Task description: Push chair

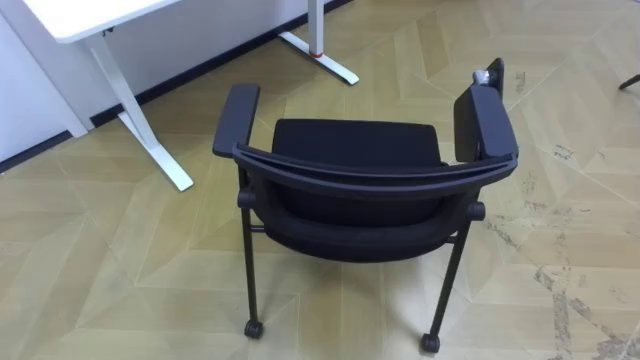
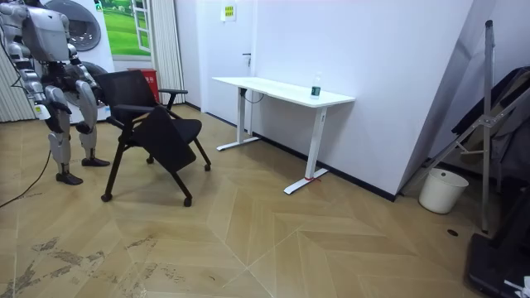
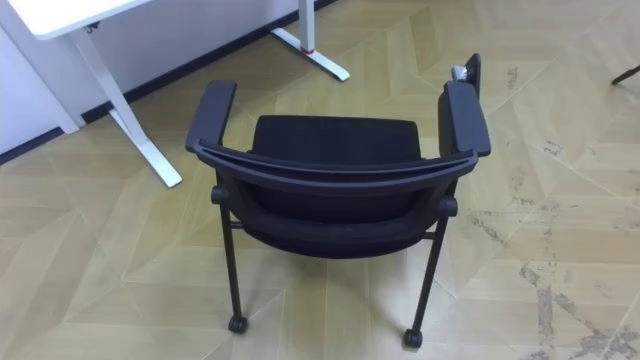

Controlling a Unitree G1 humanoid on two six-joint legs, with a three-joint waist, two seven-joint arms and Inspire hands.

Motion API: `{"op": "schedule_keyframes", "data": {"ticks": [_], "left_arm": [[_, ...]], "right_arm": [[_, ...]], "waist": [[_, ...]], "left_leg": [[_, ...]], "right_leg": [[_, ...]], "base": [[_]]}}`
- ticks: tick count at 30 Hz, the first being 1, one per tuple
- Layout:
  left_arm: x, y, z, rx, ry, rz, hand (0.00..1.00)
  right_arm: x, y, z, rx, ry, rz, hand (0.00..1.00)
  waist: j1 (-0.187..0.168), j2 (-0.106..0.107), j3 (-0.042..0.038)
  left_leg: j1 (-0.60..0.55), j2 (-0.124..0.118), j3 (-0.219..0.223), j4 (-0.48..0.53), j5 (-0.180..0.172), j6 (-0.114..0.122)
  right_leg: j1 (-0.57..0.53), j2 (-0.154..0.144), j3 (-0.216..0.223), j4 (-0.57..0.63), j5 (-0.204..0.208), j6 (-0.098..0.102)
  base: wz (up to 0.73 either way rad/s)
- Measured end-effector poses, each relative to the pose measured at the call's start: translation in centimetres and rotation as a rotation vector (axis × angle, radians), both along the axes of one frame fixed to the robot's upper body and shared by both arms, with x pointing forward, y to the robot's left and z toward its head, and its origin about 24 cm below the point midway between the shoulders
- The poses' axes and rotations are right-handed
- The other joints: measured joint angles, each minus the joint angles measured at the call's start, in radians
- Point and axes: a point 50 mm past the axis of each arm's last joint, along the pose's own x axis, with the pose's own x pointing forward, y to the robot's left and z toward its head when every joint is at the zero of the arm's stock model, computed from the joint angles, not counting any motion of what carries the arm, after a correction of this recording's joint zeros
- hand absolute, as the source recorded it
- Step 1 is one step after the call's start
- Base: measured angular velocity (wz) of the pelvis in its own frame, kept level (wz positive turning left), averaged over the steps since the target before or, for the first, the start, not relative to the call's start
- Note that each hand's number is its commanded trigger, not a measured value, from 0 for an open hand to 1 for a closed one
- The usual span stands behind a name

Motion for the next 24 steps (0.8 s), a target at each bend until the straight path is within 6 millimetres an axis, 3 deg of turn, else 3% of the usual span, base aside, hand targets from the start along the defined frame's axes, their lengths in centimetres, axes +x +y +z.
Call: {"op": "schedule_keyframes", "data": {"ticks": [16,21,24], "left_arm": [[-0.2,0.1,0.0,0.001,0.004,0.006,0.00],[-0.5,0.8,0.1,0.020,-0.003,0.079,0.00],[-0.9,1.2,0.2,0.045,-0.002,0.123,0.00]], "right_arm": [[-0.3,-0.2,0.0,0.003,0.009,-0.013,0.00],[-0.5,-0.3,-0.1,0.008,0.017,-0.025,0.00],[-0.6,-0.3,-0.1,0.011,0.018,-0.045,0.00]], "waist": [[0.002,-0.001,0.0007],[0.002,-0.006,0.0032],[0.002,-0.003,-0.0003]], "left_leg": [[0.001,0.000,0.003,0.000,0.000,0.000],[0.000,0.000,0.004,0.000,0.000,0.000],[0.002,0.000,0.004,0.000,0.000,0.000]], "right_leg": [[0.000,0.000,0.006,0.000,0.000,0.000],[-0.001,0.000,0.008,0.000,-0.001,0.001],[0.001,0.000,0.007,0.000,0.000,0.001]], "base": [[0.00],[0.00],[0.00]]}}
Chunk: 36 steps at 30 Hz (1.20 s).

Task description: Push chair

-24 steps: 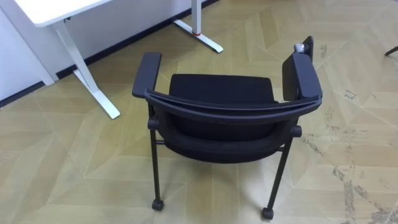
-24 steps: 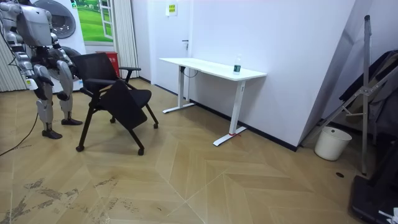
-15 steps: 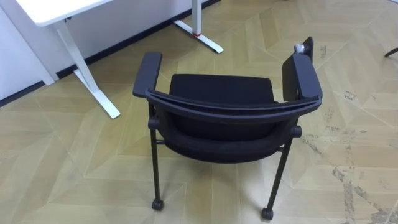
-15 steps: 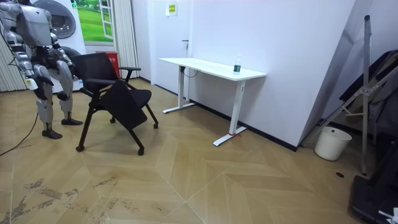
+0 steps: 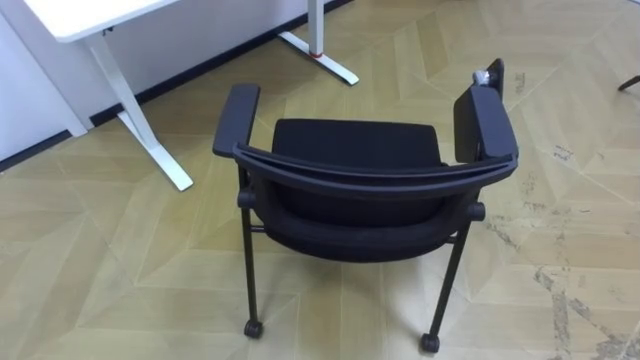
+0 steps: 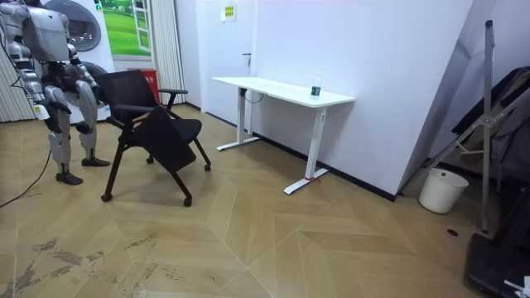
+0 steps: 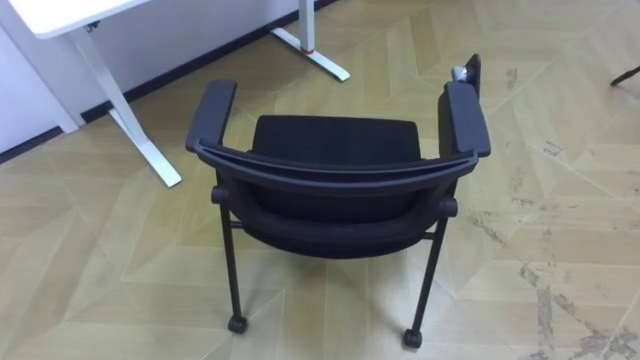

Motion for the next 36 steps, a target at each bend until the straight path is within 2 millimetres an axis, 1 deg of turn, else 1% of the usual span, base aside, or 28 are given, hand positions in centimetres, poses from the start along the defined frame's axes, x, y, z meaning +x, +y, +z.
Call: {"op": "schedule_keyframes", "data": {"ticks": [5,7,9,11,13,16,21,22,24,26,27,29,30,32,33,35,36], "left_arm": [[-0.4,0.2,0.1,0.035,0.006,0.055,0.00],[-0.5,0.2,0.0,0.038,0.012,0.080,0.00],[-0.5,0.3,0.1,0.047,0.011,0.120,0.00],[-0.7,0.8,0.2,0.069,0.017,0.175,0.00],[-0.8,1.2,0.3,0.093,0.016,0.213,0.00],[-0.4,1.8,0.6,0.140,-0.003,0.253,0.00],[0.5,2.8,1.2,0.200,-0.030,0.257,0.00],[0.9,3.1,1.4,0.218,-0.041,0.253,0.00],[1.9,3.7,1.8,0.244,-0.078,0.267,0.00],[3.7,4.5,2.8,0.308,-0.148,0.223,0.00],[4.2,4.7,3.1,0.327,-0.167,0.205,0.00],[6.4,5.0,4.1,0.390,-0.223,0.120,0.00],[7.0,5.0,4.4,0.403,-0.242,0.099,0.00],[9.6,5.2,6.1,0.477,-0.340,-0.007,0.00],[10.4,5.2,6.7,0.501,-0.370,-0.034,0.00],[13.3,5.4,9.7,0.599,-0.512,-0.127,0.00],[14.0,5.4,10.3,0.621,-0.539,-0.152,0.00]], "right_arm": [[-0.2,0.1,-0.1,0.004,0.014,-0.017,0.00],[-0.2,0.1,-0.1,0.005,0.018,-0.020,0.00],[-0.3,0.1,-0.1,0.007,0.020,-0.034,0.00],[-0.5,-0.1,-0.1,0.008,0.032,-0.061,0.00],[-0.5,-0.2,-0.1,0.005,0.037,-0.060,0.00],[-0.2,-0.4,0.0,-0.004,0.029,-0.044,0.00],[-0.3,-0.8,0.1,-0.020,0.034,-0.028,0.00],[-0.3,-1.0,0.1,-0.026,0.036,-0.030,0.00],[-0.4,-1.4,0.2,-0.037,0.035,-0.046,0.00],[-0.4,-1.7,0.3,-0.050,0.034,-0.038,0.00],[-0.4,-1.8,0.3,-0.051,0.033,-0.037,0.00],[0.0,-2.3,0.4,-0.061,0.026,-0.026,0.00],[0.1,-2.3,0.4,-0.062,0.024,-0.020,0.00],[0.3,-2.5,0.5,-0.066,0.018,-0.013,0.00],[0.3,-2.5,0.5,-0.066,0.019,-0.016,0.00],[0.4,-2.7,0.5,-0.070,0.016,-0.014,0.00],[0.5,-2.8,0.6,-0.073,0.015,-0.010,0.00]], "waist": [[0.002,-0.001,-0.0030],[0.002,0.000,-0.0027],[0.003,0.003,-0.0006],[0.004,0.006,-0.0032],[0.005,0.009,-0.0034],[0.002,0.013,-0.0048],[-0.001,0.020,-0.0058],[0.000,0.023,-0.0053],[-0.003,0.032,-0.0070],[-0.012,0.043,-0.0064],[-0.015,0.046,-0.0064],[-0.025,0.060,-0.0069],[-0.027,0.066,-0.0058],[-0.033,0.069,-0.0081],[-0.034,0.069,-0.0083],[-0.032,0.066,-0.0085],[-0.033,0.066,-0.0088]], "left_leg": [[0.003,0.000,0.000,0.000,0.000,0.000],[0.004,0.000,0.000,0.000,0.000,0.000],[0.012,0.000,0.000,0.000,-0.002,0.000],[0.025,0.000,0.000,0.000,-0.005,0.000],[0.027,0.000,-0.002,0.000,-0.007,0.000],[0.031,0.000,-0.004,0.000,-0.010,0.002],[0.047,0.001,-0.005,0.001,-0.018,0.003],[0.050,0.001,-0.005,0.002,-0.022,0.003],[0.049,0.001,-0.006,0.008,-0.027,0.005],[0.048,0.000,-0.008,0.006,-0.027,0.005],[0.048,0.000,-0.007,0.005,-0.027,0.005],[0.049,0.000,-0.003,0.005,-0.027,0.005],[0.048,0.000,-0.003,0.005,-0.027,0.005],[0.042,0.000,-0.004,0.005,-0.027,0.005],[0.041,0.000,-0.004,0.006,-0.027,0.005],[0.037,0.000,-0.002,0.008,-0.027,0.005],[0.034,-0.001,-0.003,0.008,-0.027,0.005]], "right_leg": [[0.001,0.000,0.001,0.001,0.000,0.000],[0.001,0.000,0.002,0.001,0.000,0.000],[0.010,0.000,0.003,0.001,0.000,0.000],[0.021,0.000,0.006,0.001,-0.001,0.001],[0.023,0.001,0.009,0.001,-0.001,0.001],[0.026,0.002,0.008,0.003,-0.001,0.002],[0.043,0.003,0.008,0.002,-0.001,0.002],[0.049,0.003,0.008,0.001,-0.002,0.003],[0.053,0.002,0.008,0.001,-0.002,0.004],[0.052,0.003,0.009,0.002,-0.002,0.004],[0.052,0.003,0.009,0.002,-0.002,0.005],[0.050,0.003,0.015,0.002,-0.002,0.005],[0.050,0.003,0.016,0.002,-0.002,0.005],[0.049,0.003,0.018,0.003,-0.002,0.005],[0.048,0.003,0.018,0.003,-0.002,0.005],[0.034,0.003,0.019,0.003,-0.002,0.005],[0.033,0.003,0.019,0.003,-0.002,0.005]], "base": [[0.00],[0.00],[0.00],[0.00],[-0.02],[0.00],[0.00],[0.00],[0.00],[0.00],[0.00],[-0.05],[-0.05],[0.00],[0.00],[0.00],[0.00]]}}
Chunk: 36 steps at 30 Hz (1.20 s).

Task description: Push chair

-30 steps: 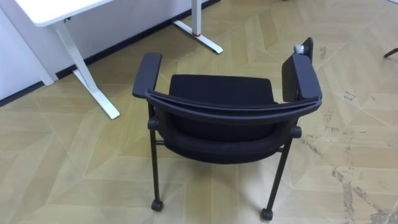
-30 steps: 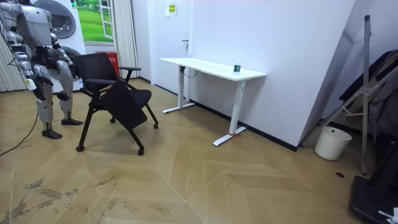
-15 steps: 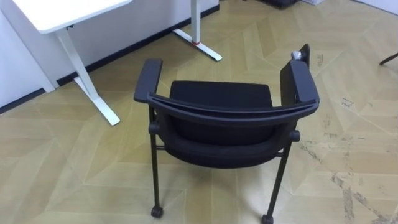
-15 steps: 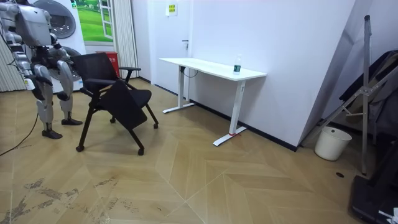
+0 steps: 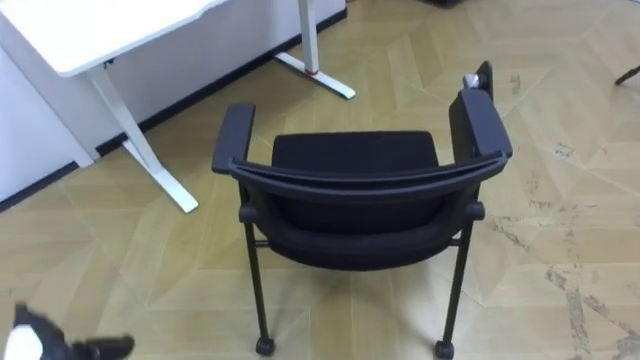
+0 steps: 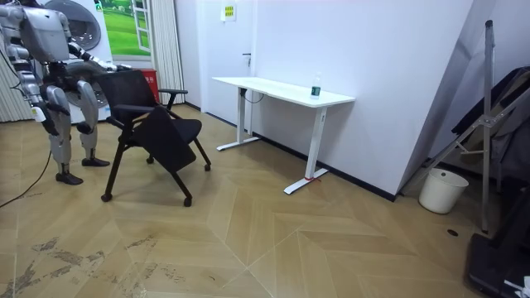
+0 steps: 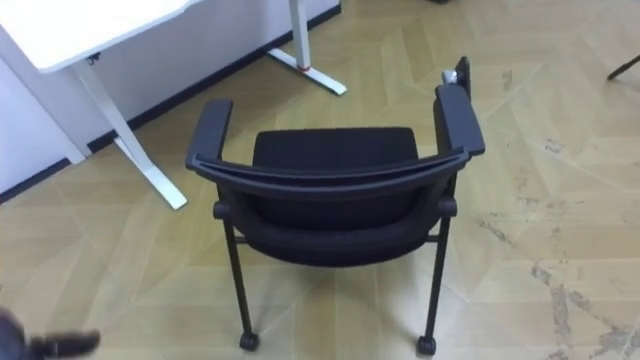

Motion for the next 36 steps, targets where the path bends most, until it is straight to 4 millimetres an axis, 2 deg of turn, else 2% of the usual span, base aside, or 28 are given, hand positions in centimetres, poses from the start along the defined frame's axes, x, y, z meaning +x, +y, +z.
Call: {"op": "schedule_keyframes", "data": {"ticks": [2,8,12,16,20,24,30,34,36], "left_arm": [[1.8,0.0,2.0,0.126,-0.037,-0.097,0.00],[4.2,-2.4,5.3,0.294,-0.138,-0.264,0.00],[4.8,-4.2,5.7,0.310,-0.159,-0.357,0.00],[5.3,-6.7,5.4,0.339,-0.104,-0.530,0.00],[5.5,-8.2,4.6,0.308,-0.027,-0.655,0.00],[5.5,-9.2,4.3,0.294,0.034,-0.764,0.00],[6.1,-10.4,5.8,0.303,0.058,-0.914,0.00],[6.5,-10.4,6.5,0.307,0.114,-0.981,0.00],[6.8,-10.4,7.4,0.314,0.129,-1.010,0.00]], "right_arm": [[0.1,-0.3,0.1,-0.009,-0.002,0.004,0.00],[0.2,-0.2,0.1,-0.009,-0.006,0.002,0.00],[0.3,-0.1,0.1,-0.007,-0.014,0.009,0.00],[0.4,0.0,0.1,-0.008,-0.022,0.028,0.00],[0.5,0.0,0.1,-0.006,-0.030,0.035,0.00],[0.7,0.1,0.0,-0.001,-0.031,0.044,0.00],[1.0,0.0,0.1,0.010,-0.039,0.053,0.00],[1.4,-0.3,0.2,0.002,-0.043,0.056,0.00],[1.7,-0.5,0.3,-0.003,-0.043,0.057,0.00]], "waist": [[-0.008,-0.001,0.0005],[-0.024,-0.002,0.0011],[-0.042,-0.004,0.0024],[-0.053,-0.010,0.0015],[-0.075,-0.009,0.0019],[-0.083,-0.008,0.0018],[-0.099,-0.003,0.0062],[-0.104,0.013,0.0073],[-0.103,0.021,0.0115]], "left_leg": [[-0.003,-0.002,-0.006,0.000,0.000,0.000],[-0.004,-0.001,-0.006,0.000,0.000,0.000],[-0.006,-0.001,-0.005,0.000,0.000,0.000],[-0.021,-0.002,-0.008,0.006,0.000,0.000],[-0.023,-0.002,-0.011,0.009,0.000,0.000],[-0.020,-0.002,-0.011,0.008,0.000,0.000],[-0.022,-0.001,-0.009,0.009,0.000,0.000],[-0.039,-0.001,-0.009,0.014,0.000,0.000],[-0.041,-0.001,-0.009,0.015,0.000,0.000]], "right_leg": [[0.004,-0.001,-0.001,-0.001,0.000,0.000],[0.003,0.000,0.000,-0.002,0.000,0.000],[0.001,0.000,0.002,-0.002,0.000,0.000],[-0.008,0.000,0.002,-0.002,0.000,0.000],[-0.008,0.000,0.003,-0.002,0.000,0.000],[-0.007,0.000,0.006,-0.002,0.000,0.000],[-0.016,0.000,0.008,0.000,0.001,-0.001],[-0.029,0.000,0.009,-0.003,0.001,-0.001],[-0.033,0.001,0.013,-0.002,0.001,-0.002]], "base": [[0.00],[0.00],[0.00],[0.02],[0.02],[0.00],[0.00],[0.01],[0.00]]}}
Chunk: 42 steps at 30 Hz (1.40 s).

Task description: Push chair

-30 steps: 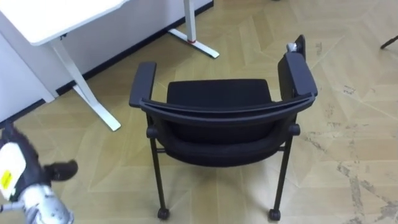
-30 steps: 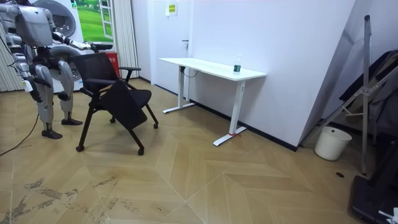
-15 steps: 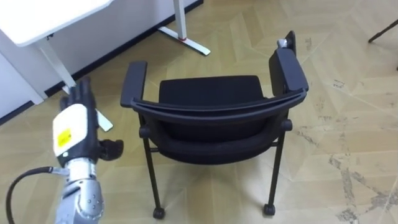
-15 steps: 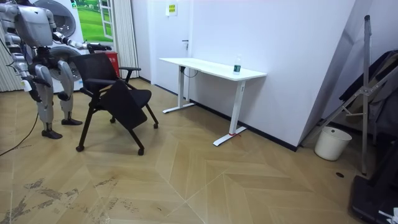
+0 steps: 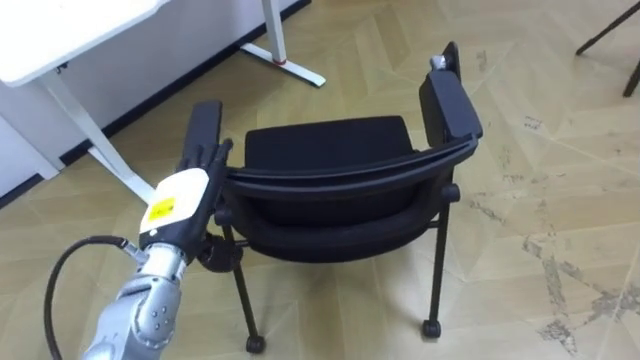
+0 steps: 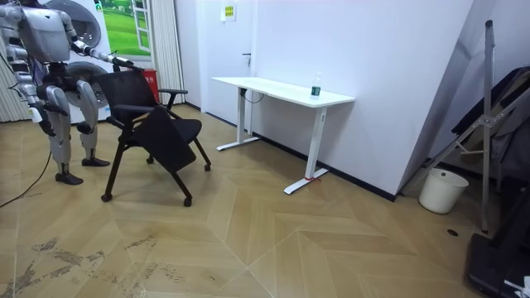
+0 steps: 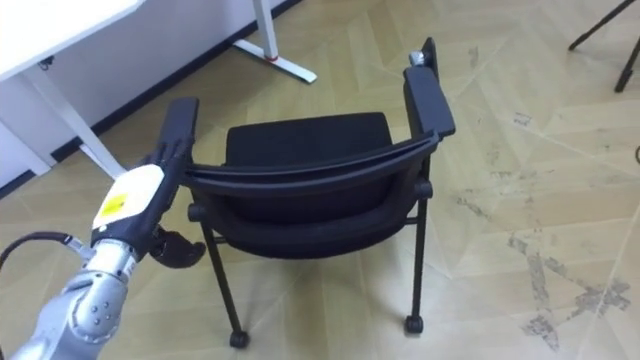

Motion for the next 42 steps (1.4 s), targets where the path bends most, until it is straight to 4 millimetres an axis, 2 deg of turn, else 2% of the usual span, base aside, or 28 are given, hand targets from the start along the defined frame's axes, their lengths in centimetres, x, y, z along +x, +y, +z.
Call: {"op": "schedule_keyframes", "data": {"ticks": [2,7,12,13,20,31,36,40,42], "left_arm": [[0.1,-0.2,1.1,0.011,-0.005,-0.032,0.00],[0.3,-0.7,2.7,0.015,-0.036,-0.067,0.00],[0.3,-1.1,3.9,0.089,-0.062,-0.095,0.00],[0.3,-1.2,4.1,0.102,-0.066,-0.101,0.00],[0.2,-1.6,4.0,0.106,-0.056,-0.121,0.00],[0.1,-2.1,4.0,0.144,-0.067,-0.143,0.00],[-0.1,-3.0,3.4,0.153,-0.045,-0.179,0.00],[0.6,-3.2,2.5,0.197,-0.005,-0.196,0.00],[1.1,-3.4,2.1,0.207,0.009,-0.204,0.00]], "right_arm": [[0.1,-0.3,0.1,-0.003,0.007,-0.003,0.00],[0.1,-0.7,0.1,-0.020,0.024,-0.010,0.00],[0.0,-0.8,0.2,-0.028,0.027,-0.010,0.00],[0.0,-0.8,0.2,-0.028,0.026,-0.012,0.00],[-0.1,-0.8,0.1,-0.026,0.023,-0.029,0.00],[-0.2,-0.9,0.2,-0.052,0.024,-0.038,0.00],[-0.1,-1.0,0.2,-0.060,0.027,-0.017,0.00],[0.3,-1.0,0.2,-0.062,0.013,-0.013,0.00],[0.2,-1.0,0.2,-0.063,0.011,-0.016,0.00]], "waist": [[-0.001,0.009,0.0023],[-0.003,0.026,-0.0010],[-0.004,0.024,0.0007],[-0.004,0.020,0.0034],[-0.005,0.018,0.0048],[-0.014,0.025,0.0013],[-0.031,0.030,0.0076],[-0.054,0.029,0.0172],[-0.057,0.029,0.0176]], "left_leg": [[0.000,0.000,-0.002,-0.001,0.000,0.000],[0.001,0.000,-0.006,-0.002,0.000,0.000],[0.002,0.000,-0.006,-0.002,0.000,0.000],[0.001,0.000,-0.006,-0.002,0.000,0.000],[0.001,-0.002,-0.004,-0.001,0.000,0.000],[-0.001,-0.002,0.000,-0.002,0.000,0.000],[0.006,-0.002,0.001,-0.003,0.000,0.000],[0.005,-0.002,0.003,-0.003,0.000,0.000],[0.006,-0.001,0.005,-0.003,0.000,0.000]], "right_leg": [[0.001,0.000,0.000,0.001,0.000,0.000],[0.009,0.000,-0.003,0.000,0.000,0.000],[0.011,0.000,-0.010,0.000,0.000,0.000],[0.011,0.000,-0.007,0.000,0.000,0.000],[0.009,0.000,0.007,-0.002,0.000,0.000],[-0.003,0.000,0.024,0.000,0.000,0.000],[-0.002,0.000,0.045,0.007,0.000,0.000],[-0.003,0.002,0.047,0.009,0.000,0.000],[-0.004,0.002,0.049,0.012,0.000,0.000]], "base": [[0.00],[0.00],[0.00],[0.00],[0.00],[-0.03],[-0.08],[0.00],[0.00]]}}
